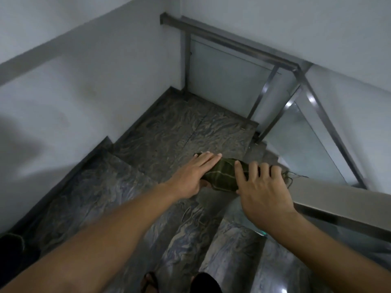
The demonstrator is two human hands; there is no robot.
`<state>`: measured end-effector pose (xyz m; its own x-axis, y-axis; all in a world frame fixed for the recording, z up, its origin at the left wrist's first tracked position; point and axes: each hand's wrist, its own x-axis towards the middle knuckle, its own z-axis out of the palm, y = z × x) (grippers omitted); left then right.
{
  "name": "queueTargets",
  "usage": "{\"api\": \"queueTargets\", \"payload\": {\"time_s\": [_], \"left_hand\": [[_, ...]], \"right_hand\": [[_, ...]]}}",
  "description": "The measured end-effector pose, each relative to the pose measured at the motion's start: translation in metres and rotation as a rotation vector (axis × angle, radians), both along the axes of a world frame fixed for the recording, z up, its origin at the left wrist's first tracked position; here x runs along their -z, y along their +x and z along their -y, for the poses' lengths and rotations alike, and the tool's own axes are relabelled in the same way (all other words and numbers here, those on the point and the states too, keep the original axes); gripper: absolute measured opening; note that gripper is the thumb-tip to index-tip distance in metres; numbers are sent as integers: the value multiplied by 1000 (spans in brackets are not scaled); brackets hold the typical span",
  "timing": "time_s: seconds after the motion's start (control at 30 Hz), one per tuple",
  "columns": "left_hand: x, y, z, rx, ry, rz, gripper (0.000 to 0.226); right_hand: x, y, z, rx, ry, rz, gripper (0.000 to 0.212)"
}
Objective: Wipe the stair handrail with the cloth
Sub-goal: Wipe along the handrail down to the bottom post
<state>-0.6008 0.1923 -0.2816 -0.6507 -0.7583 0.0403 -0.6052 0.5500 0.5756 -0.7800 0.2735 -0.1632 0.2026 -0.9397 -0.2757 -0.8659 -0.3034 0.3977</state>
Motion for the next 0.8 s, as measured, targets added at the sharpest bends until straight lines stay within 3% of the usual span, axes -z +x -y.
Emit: {"api": "queueTargets", "payload": {"time_s": [0.27, 0.47, 0.63, 0.8], "left_hand": [[23, 18, 14, 80, -106, -56, 78], [35, 26, 27, 124, -143, 15, 81], [43, 31, 43, 249, -144, -85, 83], [45, 23, 63, 470, -306, -267, 98]], "right_hand": [[32, 28, 15, 33, -70, -26, 66], [36, 27, 15, 77, -92, -20, 68], [32, 24, 16, 98, -81, -1, 66], [39, 22, 16, 107, -120, 34, 63]]}}
